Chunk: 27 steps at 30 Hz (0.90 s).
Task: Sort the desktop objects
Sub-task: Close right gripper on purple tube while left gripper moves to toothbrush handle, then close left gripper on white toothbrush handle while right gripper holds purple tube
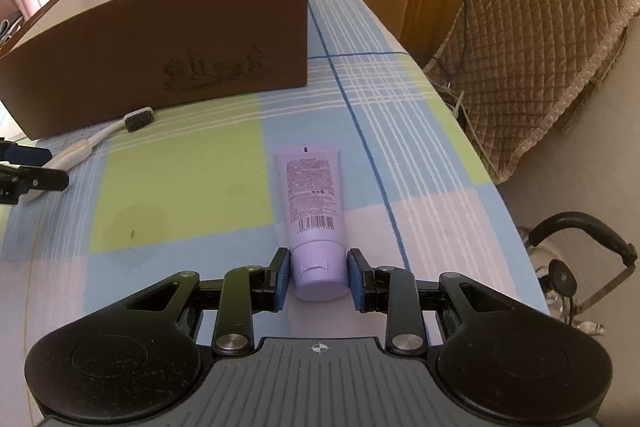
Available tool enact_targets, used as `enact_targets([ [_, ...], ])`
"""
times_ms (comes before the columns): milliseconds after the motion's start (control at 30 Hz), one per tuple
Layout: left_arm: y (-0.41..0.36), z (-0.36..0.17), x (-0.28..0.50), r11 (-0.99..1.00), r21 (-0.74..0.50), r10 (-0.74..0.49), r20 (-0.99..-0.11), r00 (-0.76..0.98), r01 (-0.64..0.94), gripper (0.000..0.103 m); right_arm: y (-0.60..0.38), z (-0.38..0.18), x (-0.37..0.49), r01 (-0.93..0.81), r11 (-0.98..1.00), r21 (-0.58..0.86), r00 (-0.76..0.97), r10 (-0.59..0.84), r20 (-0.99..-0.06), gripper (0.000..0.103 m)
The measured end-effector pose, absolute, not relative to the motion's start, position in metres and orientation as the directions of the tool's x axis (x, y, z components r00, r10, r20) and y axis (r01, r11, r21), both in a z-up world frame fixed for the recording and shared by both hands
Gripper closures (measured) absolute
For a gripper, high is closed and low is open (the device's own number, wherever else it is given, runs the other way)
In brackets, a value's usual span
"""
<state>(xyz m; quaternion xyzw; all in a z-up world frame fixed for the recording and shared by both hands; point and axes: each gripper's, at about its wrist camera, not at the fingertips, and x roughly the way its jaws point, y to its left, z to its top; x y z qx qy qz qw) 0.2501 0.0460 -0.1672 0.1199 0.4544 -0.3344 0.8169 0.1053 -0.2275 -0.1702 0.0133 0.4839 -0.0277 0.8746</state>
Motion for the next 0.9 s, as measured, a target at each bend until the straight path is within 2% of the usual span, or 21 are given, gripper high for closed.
enact_targets([
  [200,0.033,-0.165,0.223,0.777,-0.134,-0.426,-0.831,0.358,0.615,0.076,-0.234,-0.169,0.097,0.043,0.999,0.021,0.543,-0.006,-0.839,0.076],
  [400,0.019,-0.158,0.177,0.799,-0.124,-0.383,-0.859,0.339,0.588,0.078,-0.231,-0.172,0.089,-0.022,0.999,0.04,0.55,0.045,-0.834,0.076],
  [533,0.018,-0.156,0.162,0.831,-0.195,-0.394,-0.867,0.304,0.521,0.078,-0.228,-0.173,0.084,-0.061,0.997,0.044,0.549,0.07,-0.833,0.075],
  [600,0.02,-0.156,0.162,0.847,-0.201,-0.387,-0.867,0.313,0.492,0.077,-0.229,-0.172,0.083,-0.066,0.997,0.05,0.547,0.077,-0.834,0.061],
  [633,0.02,-0.156,0.166,0.855,-0.204,-0.384,-0.868,0.316,0.477,0.073,-0.23,-0.172,0.083,-0.056,0.998,0.043,0.549,0.067,-0.833,0.038],
  [667,0.017,-0.156,0.171,0.862,-0.207,-0.379,-0.868,0.32,0.462,0.07,-0.231,-0.17,0.081,-0.045,0.998,0.038,0.562,0.057,-0.825,0.028],
  [733,0.014,-0.155,0.179,0.875,-0.213,-0.378,-0.863,0.335,0.436,0.059,-0.233,-0.167,0.081,-0.046,0.997,0.055,0.583,0.071,-0.81,0.028],
  [900,0.0,-0.157,0.199,0.892,-0.173,-0.346,-0.855,0.385,0.419,0.059,-0.234,-0.168,0.096,-0.022,0.998,0.06,0.586,0.062,-0.808,0.028],
])
